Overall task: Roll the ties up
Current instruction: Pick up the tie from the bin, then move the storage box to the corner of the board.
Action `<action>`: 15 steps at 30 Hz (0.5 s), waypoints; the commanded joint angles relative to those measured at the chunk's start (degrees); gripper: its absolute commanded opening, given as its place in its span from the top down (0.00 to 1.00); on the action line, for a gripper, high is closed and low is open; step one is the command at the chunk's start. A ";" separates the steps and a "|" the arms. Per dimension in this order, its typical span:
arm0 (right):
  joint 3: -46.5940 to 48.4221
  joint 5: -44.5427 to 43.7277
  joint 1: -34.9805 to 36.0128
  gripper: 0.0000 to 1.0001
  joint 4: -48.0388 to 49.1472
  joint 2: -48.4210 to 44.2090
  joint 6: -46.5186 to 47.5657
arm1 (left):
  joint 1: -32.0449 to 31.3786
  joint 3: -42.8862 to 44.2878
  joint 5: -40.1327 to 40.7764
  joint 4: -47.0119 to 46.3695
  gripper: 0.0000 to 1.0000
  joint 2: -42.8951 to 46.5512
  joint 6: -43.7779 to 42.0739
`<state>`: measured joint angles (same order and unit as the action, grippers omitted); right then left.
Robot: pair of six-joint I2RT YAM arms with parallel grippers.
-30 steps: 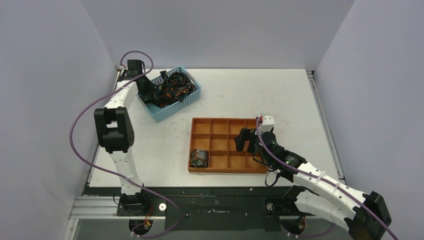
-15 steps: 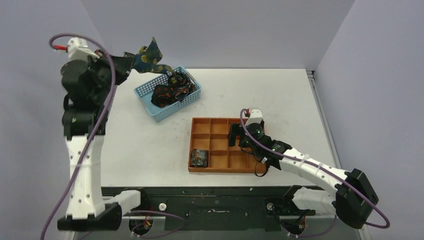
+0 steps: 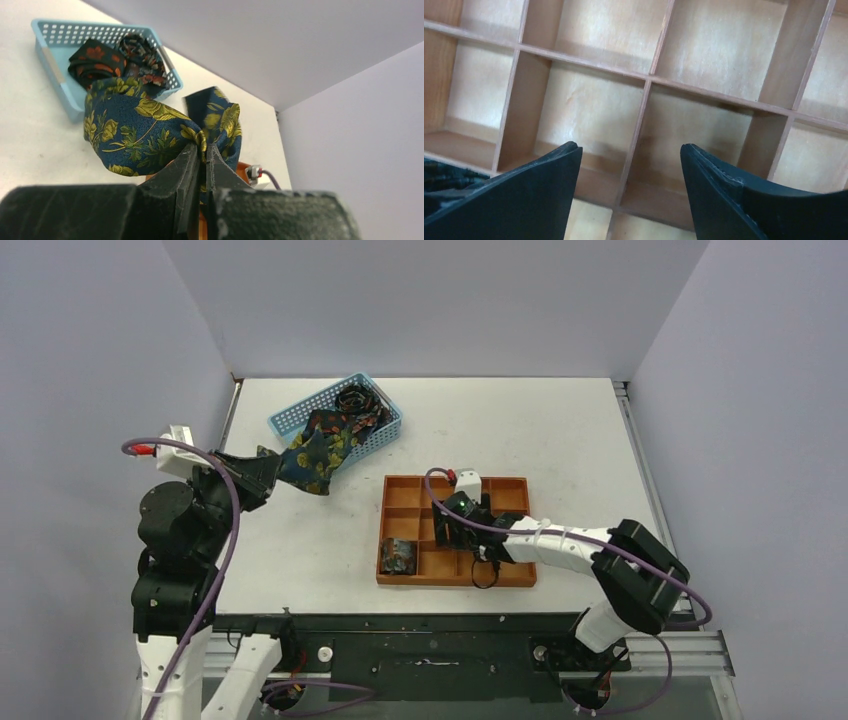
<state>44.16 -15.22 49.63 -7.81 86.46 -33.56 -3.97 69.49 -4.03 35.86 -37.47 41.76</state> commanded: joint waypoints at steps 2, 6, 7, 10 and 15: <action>5.31 -7.21 -1.53 0.44 -0.33 4.95 -1.96 | -1.79 -2.66 1.35 -0.84 1.00 2.99 -0.44; 9.21 -6.54 -7.93 0.65 0.06 10.13 -0.58 | -2.59 -4.46 -0.40 -2.98 1.00 2.81 0.21; 10.67 -6.75 -9.49 0.67 0.34 11.41 0.26 | -2.83 -4.64 -0.92 -3.56 1.00 2.59 0.31; 18.34 -6.00 -14.88 0.71 -0.19 16.47 2.28 | -3.18 -4.95 -1.91 -4.75 1.00 1.79 0.34; 37.88 -5.79 -21.33 0.73 -6.27 30.39 5.07 | -3.73 -4.58 -3.28 -6.00 1.00 0.64 0.10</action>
<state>68.88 -17.91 33.01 -12.78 109.45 -31.55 -7.11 64.23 -5.17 35.48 -35.90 41.80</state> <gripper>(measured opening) 0.278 0.032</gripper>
